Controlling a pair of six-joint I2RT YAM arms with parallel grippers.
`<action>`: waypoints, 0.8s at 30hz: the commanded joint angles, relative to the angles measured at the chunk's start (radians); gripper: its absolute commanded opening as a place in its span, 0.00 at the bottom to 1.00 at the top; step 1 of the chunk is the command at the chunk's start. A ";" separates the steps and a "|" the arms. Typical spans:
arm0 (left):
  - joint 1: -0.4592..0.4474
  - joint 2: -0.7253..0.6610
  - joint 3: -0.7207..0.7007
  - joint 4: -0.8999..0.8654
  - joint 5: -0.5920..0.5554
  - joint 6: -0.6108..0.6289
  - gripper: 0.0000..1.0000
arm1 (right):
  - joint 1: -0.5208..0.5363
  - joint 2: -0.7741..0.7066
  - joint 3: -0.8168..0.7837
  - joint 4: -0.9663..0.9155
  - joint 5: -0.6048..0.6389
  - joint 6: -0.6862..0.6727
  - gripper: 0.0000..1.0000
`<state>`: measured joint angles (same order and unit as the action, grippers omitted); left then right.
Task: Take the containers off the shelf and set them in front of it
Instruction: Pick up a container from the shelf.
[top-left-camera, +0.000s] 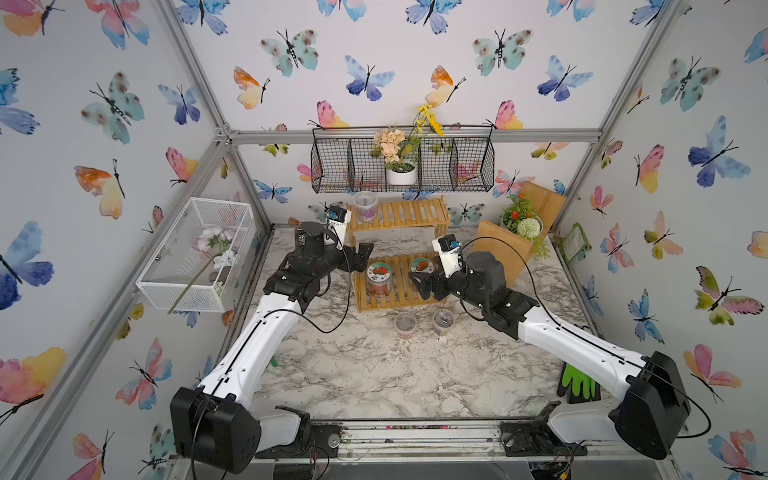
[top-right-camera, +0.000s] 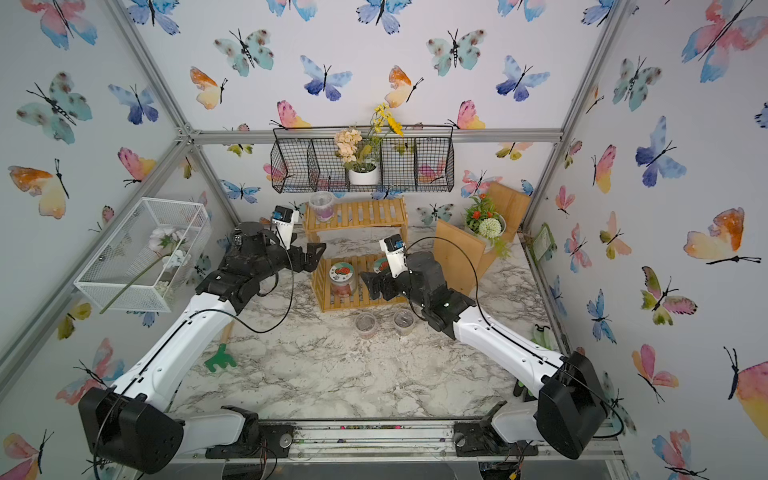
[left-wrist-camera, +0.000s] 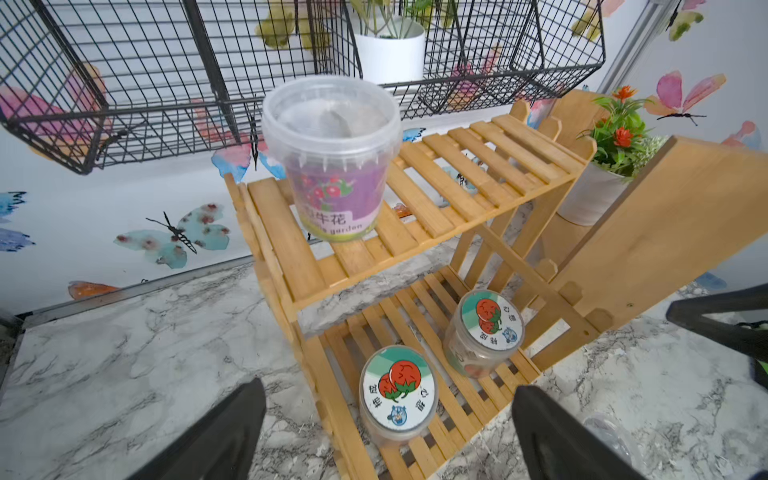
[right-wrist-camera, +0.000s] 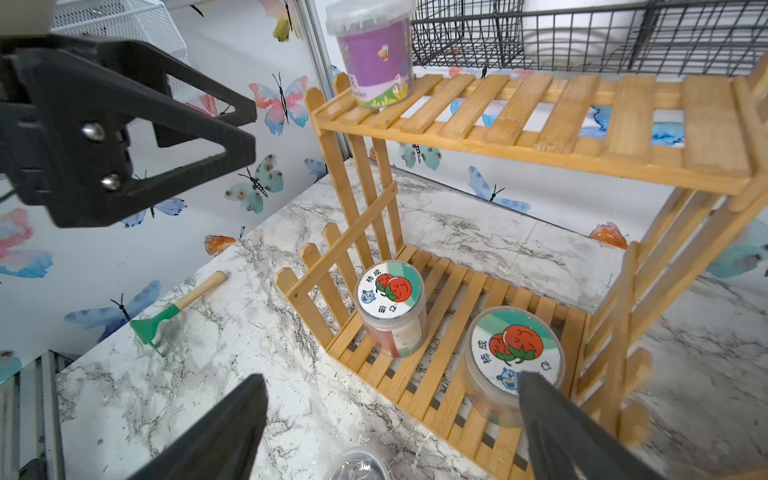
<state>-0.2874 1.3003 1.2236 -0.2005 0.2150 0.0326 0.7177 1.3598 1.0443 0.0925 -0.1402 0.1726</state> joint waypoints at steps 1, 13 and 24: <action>0.007 0.068 0.102 0.035 0.000 0.042 0.99 | -0.036 -0.011 0.047 -0.089 -0.157 -0.003 0.97; 0.013 0.247 0.300 0.033 0.015 0.056 0.99 | -0.141 -0.017 0.058 -0.085 -0.255 0.029 0.98; 0.016 0.344 0.384 0.037 0.008 0.058 0.99 | -0.202 0.017 0.086 -0.075 -0.298 0.032 0.98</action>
<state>-0.2794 1.6203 1.5742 -0.1768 0.2153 0.0795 0.5255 1.3602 1.0962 0.0231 -0.3973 0.1974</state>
